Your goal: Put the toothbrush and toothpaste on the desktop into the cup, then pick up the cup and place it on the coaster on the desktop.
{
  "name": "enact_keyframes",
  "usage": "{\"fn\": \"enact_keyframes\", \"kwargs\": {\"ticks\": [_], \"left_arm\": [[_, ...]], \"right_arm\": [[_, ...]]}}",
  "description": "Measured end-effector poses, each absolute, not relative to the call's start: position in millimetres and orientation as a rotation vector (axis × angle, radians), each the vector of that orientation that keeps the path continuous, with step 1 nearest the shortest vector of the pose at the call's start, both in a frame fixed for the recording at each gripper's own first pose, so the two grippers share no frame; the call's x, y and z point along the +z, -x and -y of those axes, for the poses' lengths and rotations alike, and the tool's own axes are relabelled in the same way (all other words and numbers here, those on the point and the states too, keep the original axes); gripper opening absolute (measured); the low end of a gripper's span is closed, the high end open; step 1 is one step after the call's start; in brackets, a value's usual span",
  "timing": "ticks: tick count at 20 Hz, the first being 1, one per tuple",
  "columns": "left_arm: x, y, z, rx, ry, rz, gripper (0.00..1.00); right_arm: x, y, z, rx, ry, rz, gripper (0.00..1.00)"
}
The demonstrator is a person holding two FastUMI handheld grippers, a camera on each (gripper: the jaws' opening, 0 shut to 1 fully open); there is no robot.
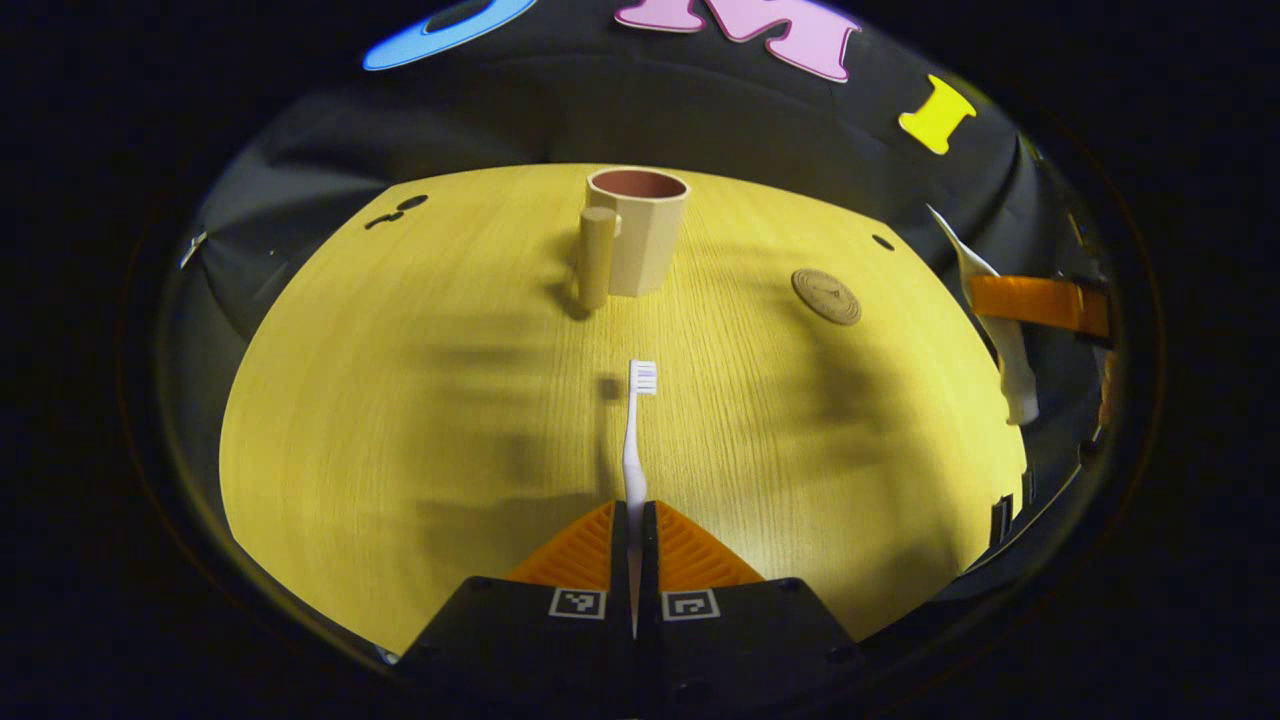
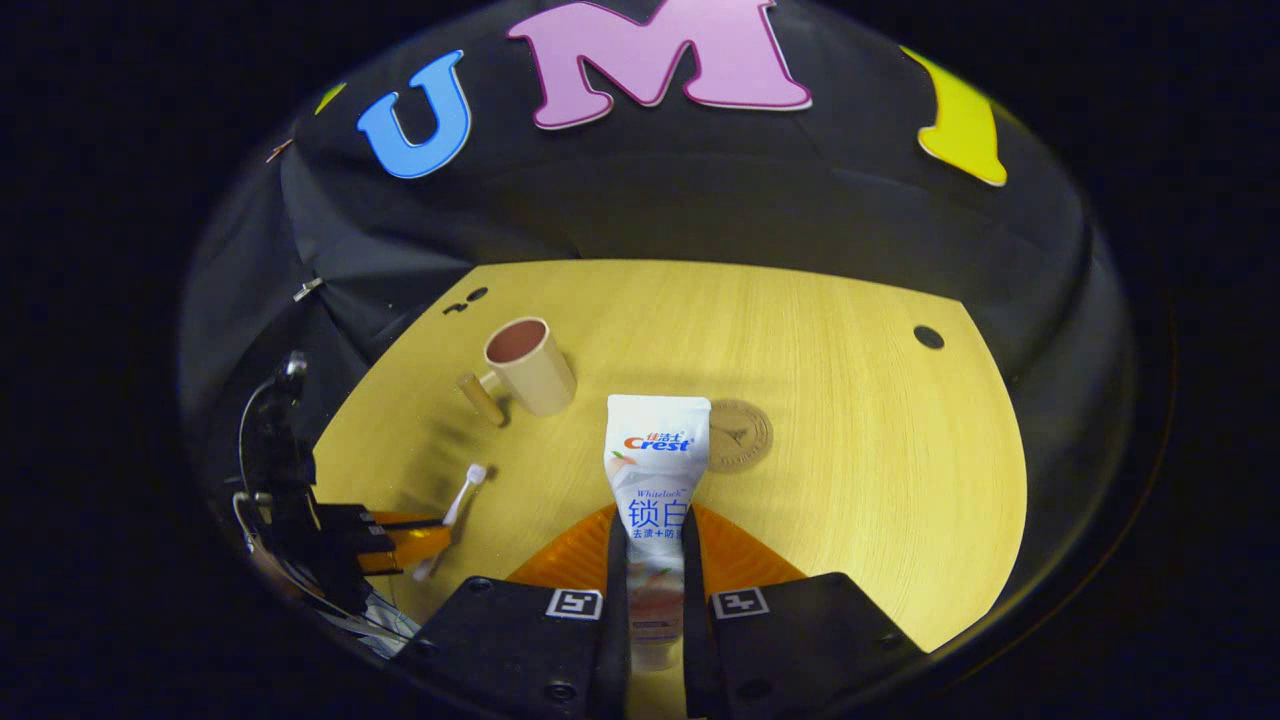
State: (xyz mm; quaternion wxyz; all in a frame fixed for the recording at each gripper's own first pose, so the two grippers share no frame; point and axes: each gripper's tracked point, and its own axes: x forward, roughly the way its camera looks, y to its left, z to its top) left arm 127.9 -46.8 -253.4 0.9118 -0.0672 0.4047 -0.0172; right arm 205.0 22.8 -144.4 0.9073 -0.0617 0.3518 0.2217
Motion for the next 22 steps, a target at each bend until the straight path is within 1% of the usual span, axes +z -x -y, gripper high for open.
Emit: {"fn": "enact_keyframes", "kwargs": {"ticks": [1, 2, 3, 7, 11, 15, 22], "left_arm": [[-248.8, -124.0, 44.6, -0.035, 0.153, -0.817, 0.06], [-244.5, -120.0, 42.4, -0.035, 0.166, -0.808, 0.11], [-239.6, -115.1, 39.8, -0.038, 0.175, -0.799, 0.06], [-226.5, -101.2, 24.2, -0.026, 0.197, -0.764, 0.06], [-214.6, -89.9, 14.6, -0.021, 0.232, -0.722, 0.06], [-200.4, -83.6, 2.4, -0.006, 0.301, -0.682, 0.06], [-158.3, -73.6, -29.1, 0.03, 0.37, -0.567, 0.06]], "right_arm": [[-135.8, -213.0, -33.3, 0.471, 0.13, -0.702, 0.25], [-128.9, -221.1, -43.9, 0.479, 0.135, -0.682, 0.25], [-120.4, -228.4, -55.5, 0.488, 0.135, -0.658, 0.25], [-95.4, -254.6, -108.3, 0.532, 0.118, -0.58, 0.25], [-88.6, -273.6, -159.6, 0.585, 0.117, -0.527, 0.25], [-81.3, -287.7, -208.6, 0.642, 0.067, -0.438, 0.24], [-88.0, -327.2, -256.9, 0.662, 0.013, -0.349, 0.24]]}}
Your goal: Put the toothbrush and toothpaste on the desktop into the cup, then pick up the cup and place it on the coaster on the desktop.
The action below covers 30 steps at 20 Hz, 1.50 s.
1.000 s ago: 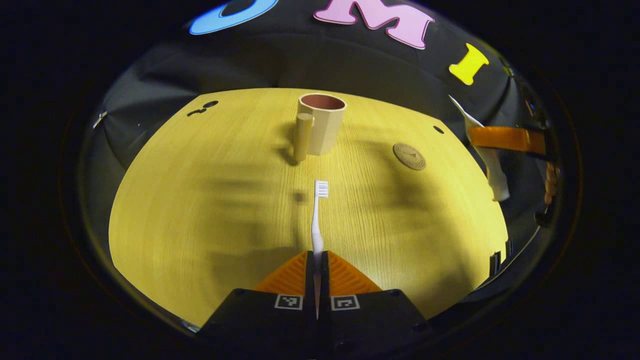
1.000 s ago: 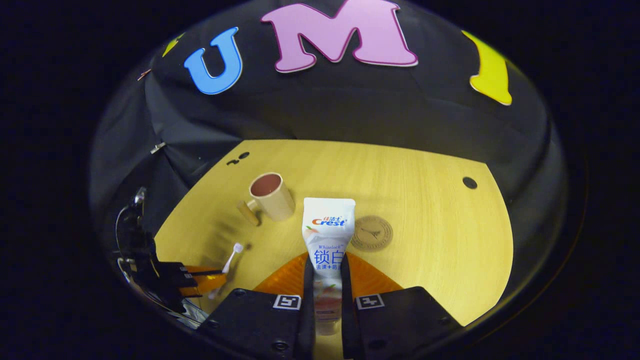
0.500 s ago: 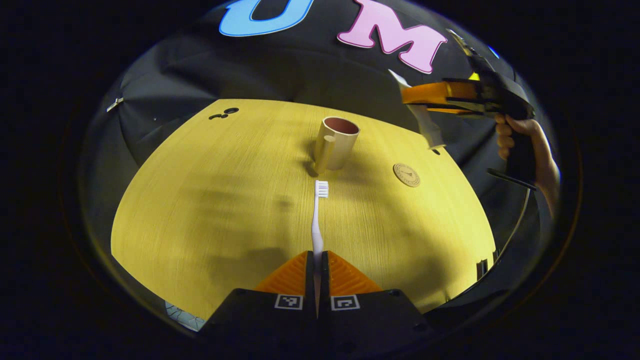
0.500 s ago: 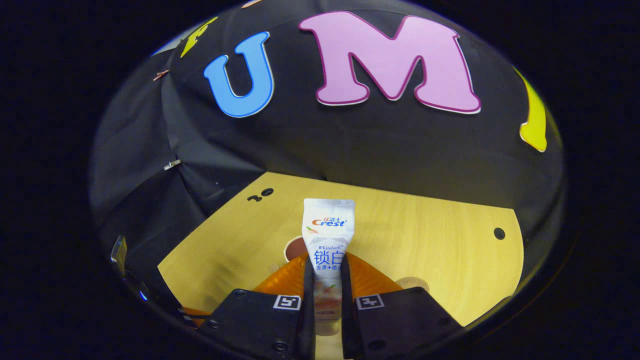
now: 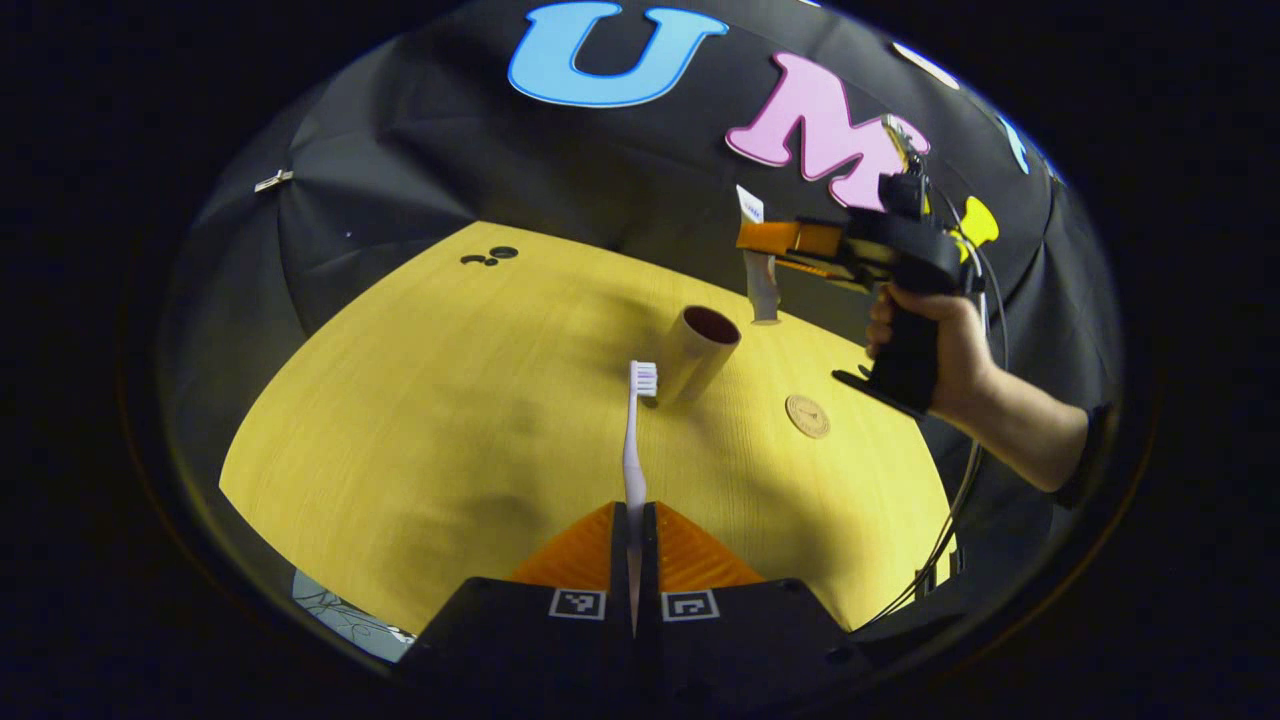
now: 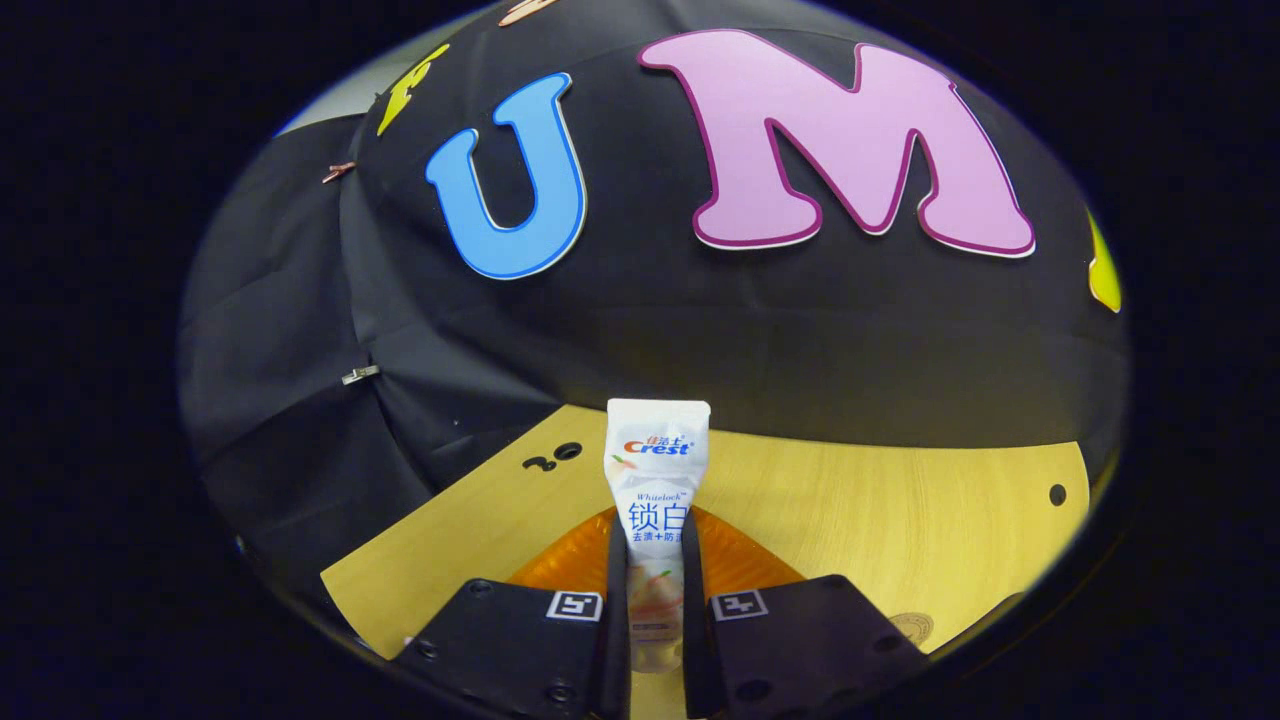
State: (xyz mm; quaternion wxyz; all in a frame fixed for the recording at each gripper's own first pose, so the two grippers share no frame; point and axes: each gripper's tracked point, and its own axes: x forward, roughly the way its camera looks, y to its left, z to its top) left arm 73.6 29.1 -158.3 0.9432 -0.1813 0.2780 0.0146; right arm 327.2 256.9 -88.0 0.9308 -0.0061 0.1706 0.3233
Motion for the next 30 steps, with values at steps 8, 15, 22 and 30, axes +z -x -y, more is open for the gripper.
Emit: {"fn": "enact_keyframes", "kwargs": {"ticks": [8, 15, 22, 30], "left_arm": [[-142.1, -82.3, -53.8, 0.07, 0.42, -0.478, 0.06], [-149.3, -89.2, -46.1, 0.052, 0.406, -0.487, 0.06], [-150.5, -98.9, -39.2, 0.044, 0.394, -0.482, 0.06], [-103.7, -146.2, -19.9, -0.027, 0.377, -0.343, 0.06]], "right_arm": [[-123.8, -356.5, -268.8, 0.654, 0.044, -0.28, 0.24], [-170.8, -344.5, -261.0, 0.652, 0.032, -0.378, 0.32], [-157.6, -330.9, -255.4, 0.682, 0.01, -0.367, 0.77], [-128.9, -325.9, -166.0, 0.55, -0.06, -0.382, 0.98]]}}
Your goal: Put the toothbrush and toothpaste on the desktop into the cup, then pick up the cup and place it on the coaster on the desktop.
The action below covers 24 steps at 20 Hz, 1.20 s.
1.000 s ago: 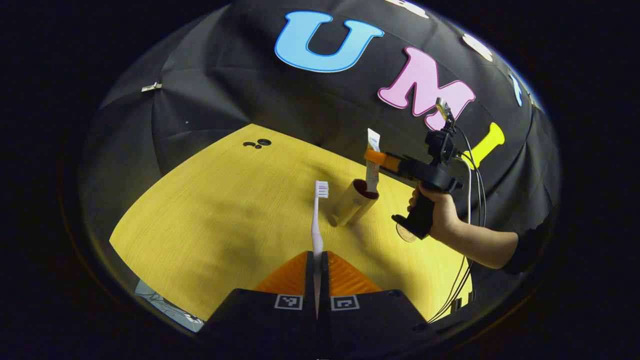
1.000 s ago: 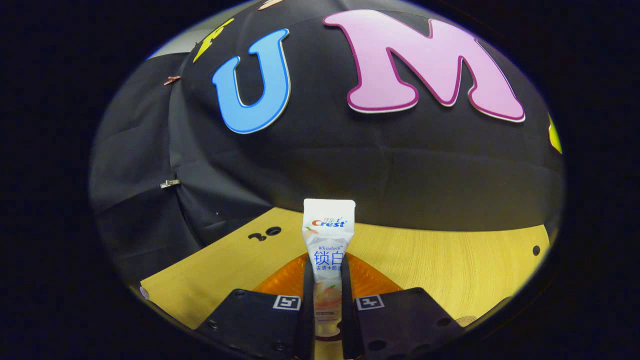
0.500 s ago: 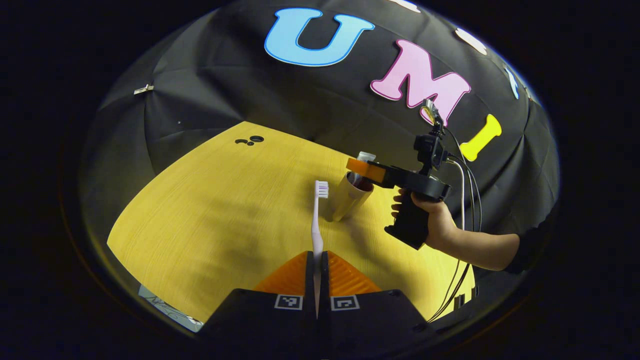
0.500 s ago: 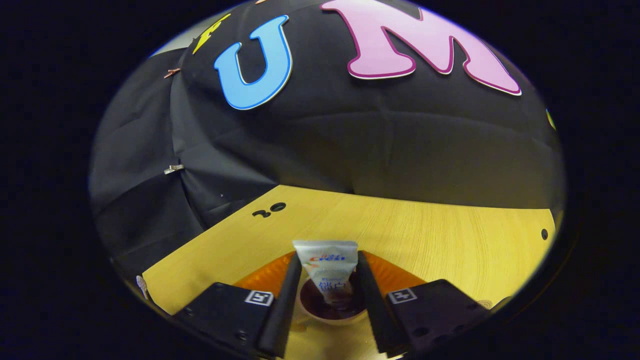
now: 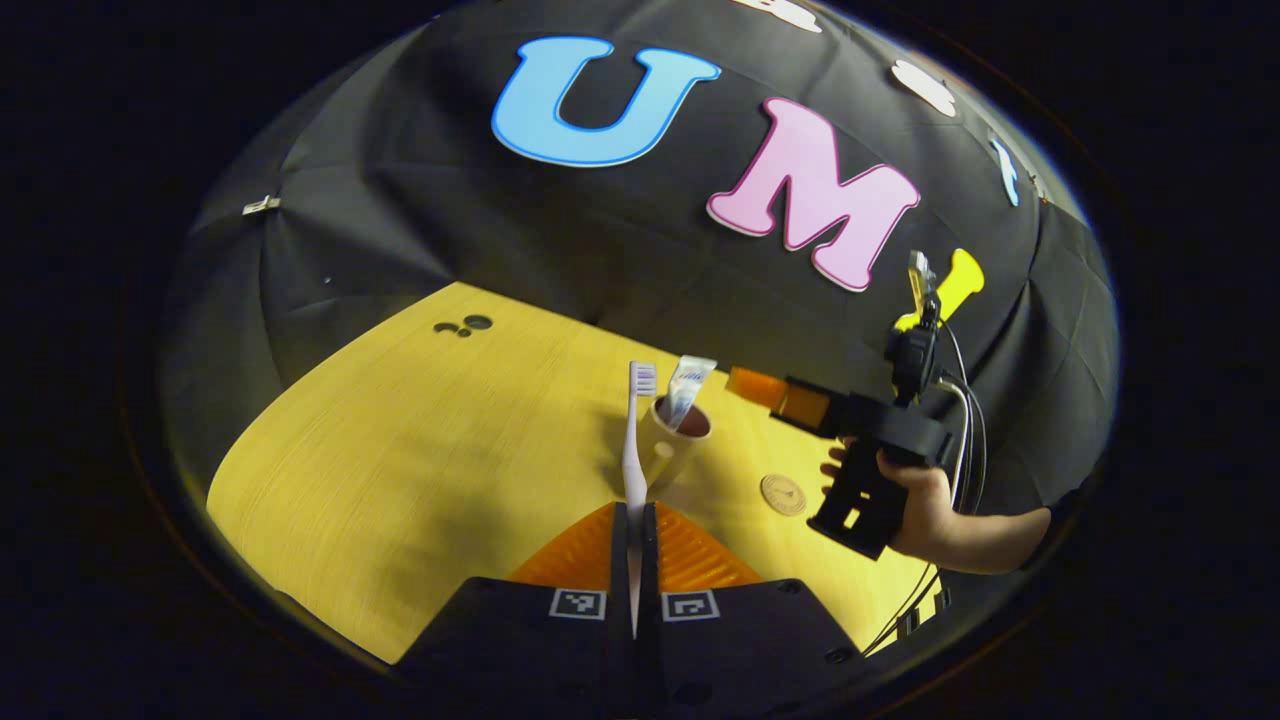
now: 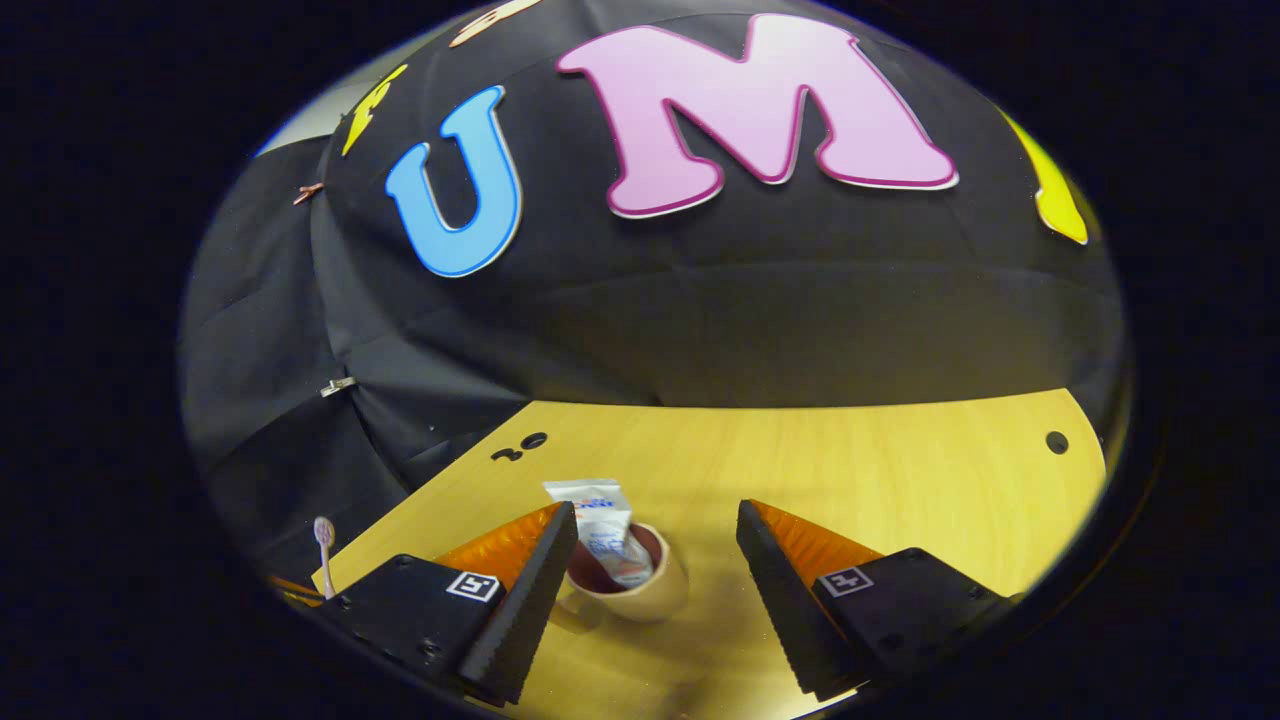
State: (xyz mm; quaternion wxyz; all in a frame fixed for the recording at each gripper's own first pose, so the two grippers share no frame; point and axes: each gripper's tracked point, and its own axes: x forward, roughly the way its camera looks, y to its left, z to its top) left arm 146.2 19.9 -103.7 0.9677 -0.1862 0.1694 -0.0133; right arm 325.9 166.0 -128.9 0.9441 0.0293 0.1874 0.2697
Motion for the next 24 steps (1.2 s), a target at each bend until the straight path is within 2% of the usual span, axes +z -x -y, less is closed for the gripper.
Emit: {"fn": "enact_keyframes", "kwargs": {"ticks": [5, 11, 17, 24], "left_arm": [[-60.7, -191.8, 8.9, -0.11, 0.339, -0.224, 0.06], [-42.1, -247.5, 34.2, -0.185, 0.309, -0.141, 0.06], [-39.9, -298.8, 60.2, -0.249, 0.079, 0.006, 0.06], [-65.1, -358.4, 70.7, -0.339, -0.075, 0.094, 0.06]], "right_arm": [[-130.5, -330.9, -86.9, 0.431, -0.056, -0.404, 0.98], [-128.8, -334.0, -8.8, 0.309, -0.094, -0.412, 0.98], [-138.9, -332.0, 58.4, 0.206, -0.09, -0.426, 0.98], [-151.2, -316.0, 105.9, 0.085, -0.126, -0.434, 0.98]]}}
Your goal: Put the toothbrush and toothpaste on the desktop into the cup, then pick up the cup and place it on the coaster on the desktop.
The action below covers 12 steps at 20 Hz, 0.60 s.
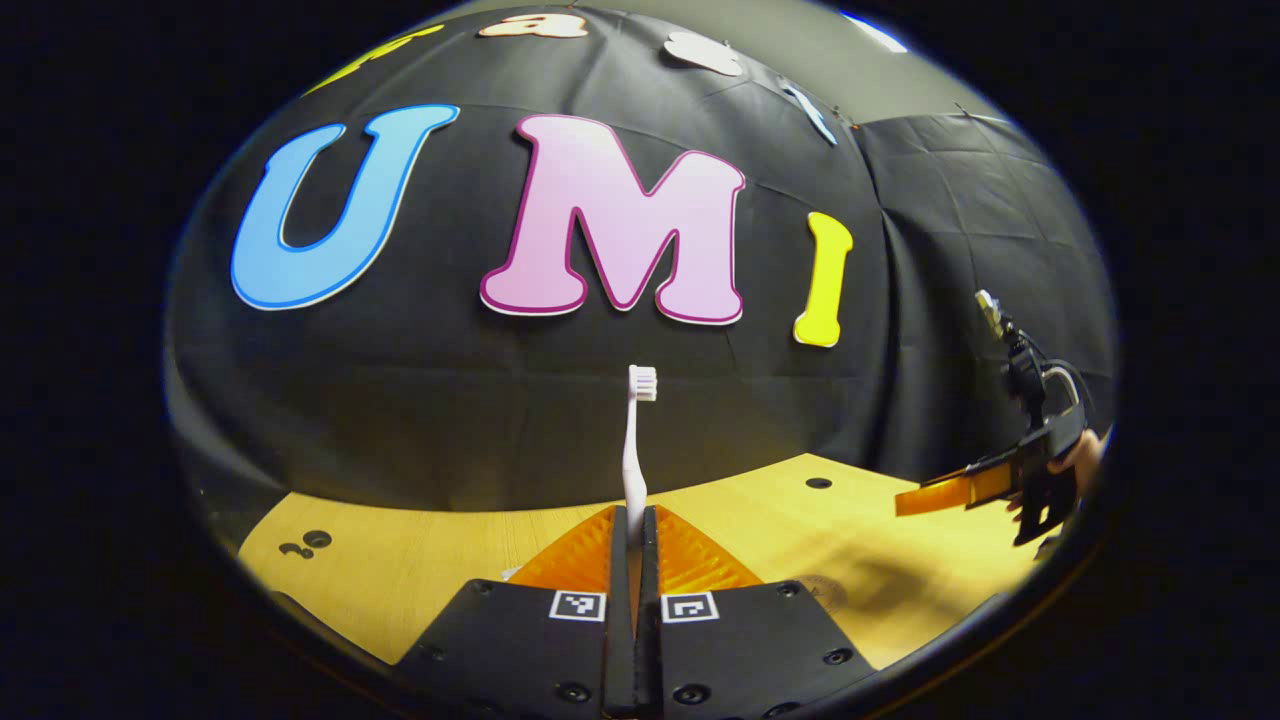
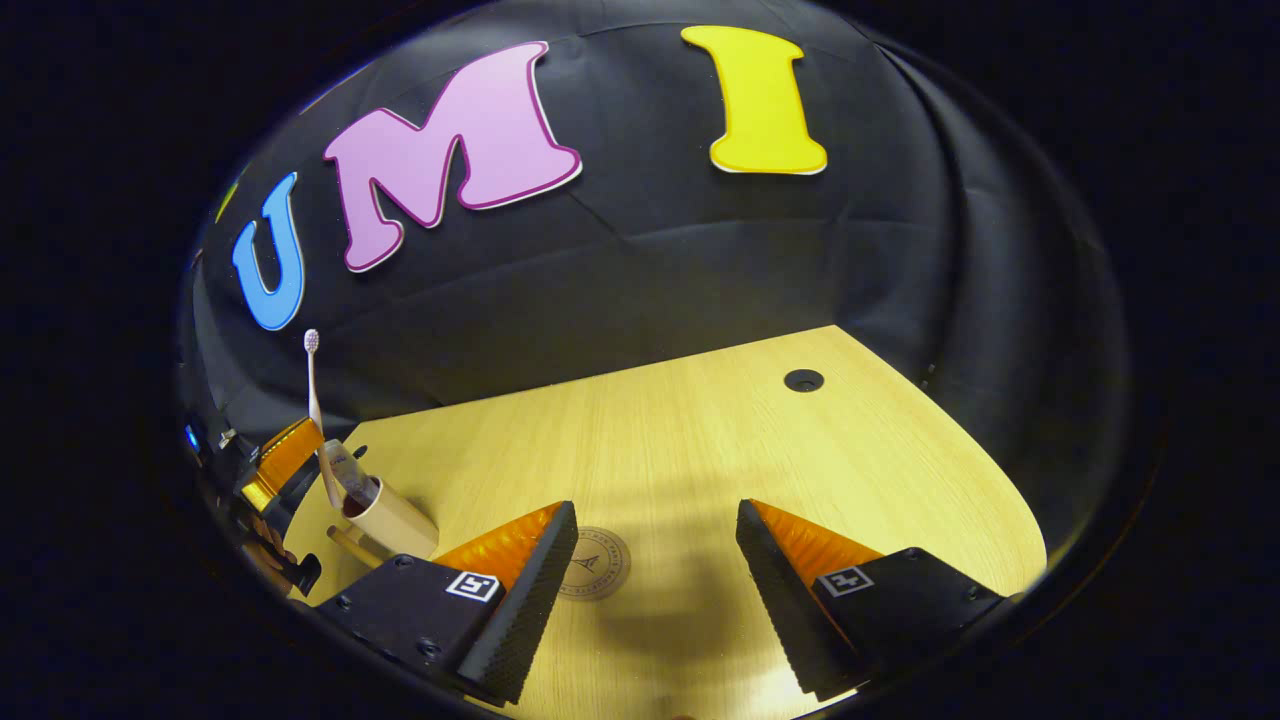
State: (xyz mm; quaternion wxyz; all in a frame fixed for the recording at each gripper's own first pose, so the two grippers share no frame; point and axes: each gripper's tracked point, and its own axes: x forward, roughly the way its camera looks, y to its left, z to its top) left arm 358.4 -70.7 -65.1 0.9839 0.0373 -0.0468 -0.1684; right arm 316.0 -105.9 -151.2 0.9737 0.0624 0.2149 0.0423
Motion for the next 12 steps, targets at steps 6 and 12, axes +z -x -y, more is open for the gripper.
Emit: {"fn": "enact_keyframes", "kwargs": {"ticks": [6, 12], "left_arm": [[-99.3, -363.7, 65.9, -0.415, -0.156, 0.094, 0.06], [-118.1, -360.1, 58.6, -0.432, -0.169, 0.076, 0.1]], "right_arm": [[-157.2, -304.6, 120.4, 0.048, -0.1, -0.45, 0.98], [-168.1, -295.9, 117.5, 0.05, -0.064, -0.47, 0.98]]}}
